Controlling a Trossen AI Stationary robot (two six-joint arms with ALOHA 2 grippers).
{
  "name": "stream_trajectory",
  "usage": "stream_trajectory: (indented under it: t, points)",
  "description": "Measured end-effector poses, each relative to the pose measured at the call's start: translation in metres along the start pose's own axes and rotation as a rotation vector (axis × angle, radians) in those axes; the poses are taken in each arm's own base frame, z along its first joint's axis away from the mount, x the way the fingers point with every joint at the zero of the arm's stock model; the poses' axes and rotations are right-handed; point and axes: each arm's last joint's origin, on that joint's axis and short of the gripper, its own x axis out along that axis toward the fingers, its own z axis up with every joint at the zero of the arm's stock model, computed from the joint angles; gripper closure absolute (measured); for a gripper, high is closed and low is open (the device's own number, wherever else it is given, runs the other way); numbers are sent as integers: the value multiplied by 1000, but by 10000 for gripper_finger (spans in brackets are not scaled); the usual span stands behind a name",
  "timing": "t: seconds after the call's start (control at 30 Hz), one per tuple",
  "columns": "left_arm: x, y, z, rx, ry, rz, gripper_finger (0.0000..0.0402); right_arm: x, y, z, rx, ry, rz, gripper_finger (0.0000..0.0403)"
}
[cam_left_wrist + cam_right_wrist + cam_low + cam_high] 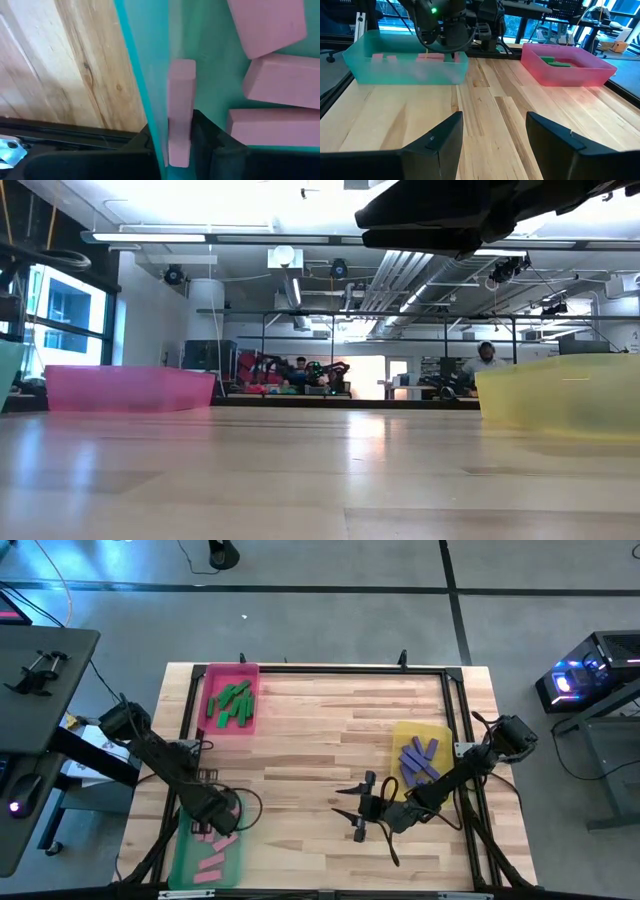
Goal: Sort blocks
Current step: Adjust the green bin
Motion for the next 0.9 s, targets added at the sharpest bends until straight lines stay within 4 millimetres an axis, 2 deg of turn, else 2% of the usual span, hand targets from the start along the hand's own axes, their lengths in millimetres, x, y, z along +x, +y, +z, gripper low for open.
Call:
stream_trajectory:
  t: [0.23,0.43,0.6,0.77,0.9]
  points:
    - [1,-1,-1,3,4,-3,335,0,0,0,0,0,0,201]
    - [-2,0,-5,26,59,-3,260,-1,-1,2,2,-2,1,201]
    - [-17,1,-11,17,74,-49,205,-12,-10,16,48,12,5,201]
    - [-35,5,-16,-55,8,-65,181,-33,-28,26,130,145,29,201]
    - [-53,9,-13,-139,-226,20,181,-46,-46,18,242,362,47,201]
